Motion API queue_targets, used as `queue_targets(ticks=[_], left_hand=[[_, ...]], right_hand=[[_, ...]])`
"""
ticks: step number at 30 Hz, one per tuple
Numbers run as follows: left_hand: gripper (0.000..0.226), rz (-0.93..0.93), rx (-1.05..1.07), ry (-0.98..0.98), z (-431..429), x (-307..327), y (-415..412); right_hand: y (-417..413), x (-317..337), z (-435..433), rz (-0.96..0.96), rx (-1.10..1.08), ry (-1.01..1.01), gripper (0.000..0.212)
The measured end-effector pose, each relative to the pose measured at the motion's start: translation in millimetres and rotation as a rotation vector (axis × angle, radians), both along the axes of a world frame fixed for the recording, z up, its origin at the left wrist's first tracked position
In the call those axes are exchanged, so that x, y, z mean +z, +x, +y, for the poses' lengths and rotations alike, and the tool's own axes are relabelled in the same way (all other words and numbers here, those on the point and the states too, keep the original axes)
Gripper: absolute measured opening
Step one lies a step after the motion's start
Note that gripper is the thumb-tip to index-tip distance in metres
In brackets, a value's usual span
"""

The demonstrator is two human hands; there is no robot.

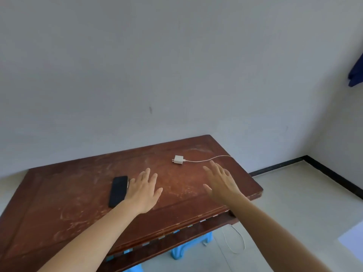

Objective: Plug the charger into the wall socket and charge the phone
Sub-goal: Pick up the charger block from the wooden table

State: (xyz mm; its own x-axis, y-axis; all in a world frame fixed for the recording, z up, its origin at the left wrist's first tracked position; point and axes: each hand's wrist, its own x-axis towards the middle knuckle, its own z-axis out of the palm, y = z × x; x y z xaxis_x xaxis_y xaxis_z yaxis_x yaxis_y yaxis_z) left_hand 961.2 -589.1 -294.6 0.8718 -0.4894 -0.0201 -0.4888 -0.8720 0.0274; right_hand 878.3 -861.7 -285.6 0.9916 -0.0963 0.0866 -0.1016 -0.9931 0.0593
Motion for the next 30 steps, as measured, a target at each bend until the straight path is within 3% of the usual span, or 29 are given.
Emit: queue_targets(ticks=[7, 13, 18, 22, 25, 30], left_hand=[[0.067, 0.217, 0.040, 0.051, -51.4, -58.6, 136.0], [0.067, 0.354, 0.123, 0.060, -87.4, -107.3, 192.7], [0.068, 0.507, 0.281, 0.091, -101.1, -157.9, 186.5], [0.078, 0.477, 0.360, 0.086, -107.5, -180.4, 166.8], [0.084, 0.484, 0.403, 0.087, -114.3, -185.2, 163.4], [0.086, 0.484, 0.467, 0.080, -120.0, -187.7, 160.9]], right_hand=[[153.1, -26.2, -56.2, 0.200, 0.000, 0.062, 0.069], [244.0, -70.7, -89.6, 0.322, 0.019, 0.254, 0.072], [310.2, -126.4, -99.5, 0.398, 0.112, 0.349, 0.079], [341.9, -165.1, -98.6, 0.396, 0.274, 0.406, 0.086], [351.7, -185.5, -101.1, 0.360, 0.396, 0.369, 0.075], [348.4, -190.3, -106.8, 0.320, 0.373, 0.488, 0.050]])
